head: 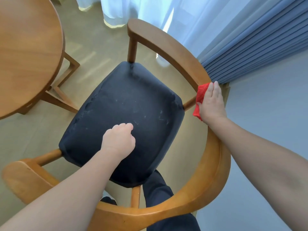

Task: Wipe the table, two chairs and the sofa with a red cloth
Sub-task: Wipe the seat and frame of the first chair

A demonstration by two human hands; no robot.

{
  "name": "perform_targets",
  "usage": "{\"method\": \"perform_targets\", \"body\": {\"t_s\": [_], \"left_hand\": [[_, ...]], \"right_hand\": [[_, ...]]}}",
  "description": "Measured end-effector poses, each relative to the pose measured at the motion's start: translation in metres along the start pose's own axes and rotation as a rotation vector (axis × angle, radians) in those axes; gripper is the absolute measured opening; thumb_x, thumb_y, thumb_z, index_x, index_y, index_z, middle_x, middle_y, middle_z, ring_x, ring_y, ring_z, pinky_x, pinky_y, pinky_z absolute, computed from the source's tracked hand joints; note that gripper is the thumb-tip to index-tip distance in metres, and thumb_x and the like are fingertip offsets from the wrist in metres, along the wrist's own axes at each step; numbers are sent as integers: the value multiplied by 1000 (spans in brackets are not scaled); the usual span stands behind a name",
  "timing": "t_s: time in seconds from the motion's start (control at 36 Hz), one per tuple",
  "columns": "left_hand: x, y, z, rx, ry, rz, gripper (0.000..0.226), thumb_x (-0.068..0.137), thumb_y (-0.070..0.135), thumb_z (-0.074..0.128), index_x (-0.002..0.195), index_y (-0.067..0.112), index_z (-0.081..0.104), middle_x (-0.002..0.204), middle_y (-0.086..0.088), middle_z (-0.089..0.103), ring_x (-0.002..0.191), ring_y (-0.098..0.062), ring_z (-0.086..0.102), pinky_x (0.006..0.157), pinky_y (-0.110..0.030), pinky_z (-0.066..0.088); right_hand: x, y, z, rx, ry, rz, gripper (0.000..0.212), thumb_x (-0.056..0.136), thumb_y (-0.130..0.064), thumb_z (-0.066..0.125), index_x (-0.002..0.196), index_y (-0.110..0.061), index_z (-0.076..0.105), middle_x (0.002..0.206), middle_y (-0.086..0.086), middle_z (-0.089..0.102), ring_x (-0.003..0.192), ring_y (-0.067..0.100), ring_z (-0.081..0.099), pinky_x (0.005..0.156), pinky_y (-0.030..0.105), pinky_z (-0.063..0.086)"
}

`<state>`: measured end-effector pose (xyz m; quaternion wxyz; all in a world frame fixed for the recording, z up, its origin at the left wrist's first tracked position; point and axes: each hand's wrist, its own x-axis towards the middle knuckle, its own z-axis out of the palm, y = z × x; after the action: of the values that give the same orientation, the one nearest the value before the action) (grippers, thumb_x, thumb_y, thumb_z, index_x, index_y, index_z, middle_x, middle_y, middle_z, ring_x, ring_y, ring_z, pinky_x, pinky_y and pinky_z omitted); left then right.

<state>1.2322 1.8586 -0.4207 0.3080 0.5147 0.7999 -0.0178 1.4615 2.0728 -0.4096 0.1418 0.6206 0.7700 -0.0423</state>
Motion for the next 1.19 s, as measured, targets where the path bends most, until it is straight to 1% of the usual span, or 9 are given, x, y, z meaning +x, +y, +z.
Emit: {"method": "perform_targets", "body": {"t_s": [0.11, 0.22, 0.42, 0.58, 0.81, 0.92, 1.0, 1.19], "left_hand": [[6, -2, -8, -20, 9, -25, 31, 91, 19, 43, 121, 21, 53, 109, 4, 60, 99, -20, 54, 79, -31, 43], [12, -2, -16, -52, 23, -61, 31, 90, 18, 43, 120, 20, 53, 109, 3, 61, 97, -22, 54, 77, -31, 43], [19, -5, -21, -98, 35, -99, 33, 91, 18, 43, 123, 20, 52, 112, 3, 61, 99, -21, 54, 79, -32, 44], [23, -7, -25, -132, 45, -132, 33, 92, 17, 44, 123, 21, 53, 111, 3, 61, 97, -21, 55, 78, -31, 43], [33, -17, -36, -137, 61, -158, 34, 92, 17, 44, 125, 21, 52, 112, 3, 61, 98, -21, 56, 80, -32, 47], [38, -23, -40, -152, 73, -173, 35, 92, 16, 45, 126, 20, 52, 114, 3, 61, 98, -21, 56, 79, -32, 47], [41, -27, -44, -158, 78, -179, 36, 93, 17, 45, 127, 21, 51, 116, 3, 61, 100, -21, 56, 82, -32, 47], [40, -37, -48, -162, 91, -196, 36, 92, 17, 45, 128, 21, 51, 116, 3, 61, 101, -21, 57, 84, -34, 48]], "right_hand": [[12, -6, -3, -17, 34, -38, 92, 92, -41, 58, 153, -10, -3, 161, 12, 1, 149, 31, 5, 120, 42, 15], [22, -11, -8, -39, 62, -93, 91, 93, -44, 57, 153, -8, -1, 161, 13, 3, 148, 31, 5, 120, 41, 12], [43, -24, -16, -83, 78, -169, 90, 94, -51, 51, 153, -6, -1, 161, 15, 4, 148, 32, 5, 121, 41, 5], [68, -51, -26, -78, 94, -247, 89, 95, -51, 48, 152, -3, 0, 161, 17, 5, 148, 32, 4, 121, 42, 4], [95, -85, -36, -123, 106, -323, 89, 95, -52, 47, 152, -1, 1, 160, 19, 5, 148, 33, 5, 121, 41, 3], [105, -96, -37, -141, 113, -363, 88, 95, -50, 48, 152, 0, 2, 160, 20, 5, 148, 34, 5, 121, 42, 4], [111, -102, -37, -135, 115, -382, 89, 95, -49, 49, 151, 1, 3, 159, 21, 6, 148, 34, 6, 121, 44, 6], [119, -119, -44, -149, 106, -420, 88, 96, -48, 47, 151, 2, 1, 159, 22, 3, 148, 35, 5, 121, 44, 5]]}}
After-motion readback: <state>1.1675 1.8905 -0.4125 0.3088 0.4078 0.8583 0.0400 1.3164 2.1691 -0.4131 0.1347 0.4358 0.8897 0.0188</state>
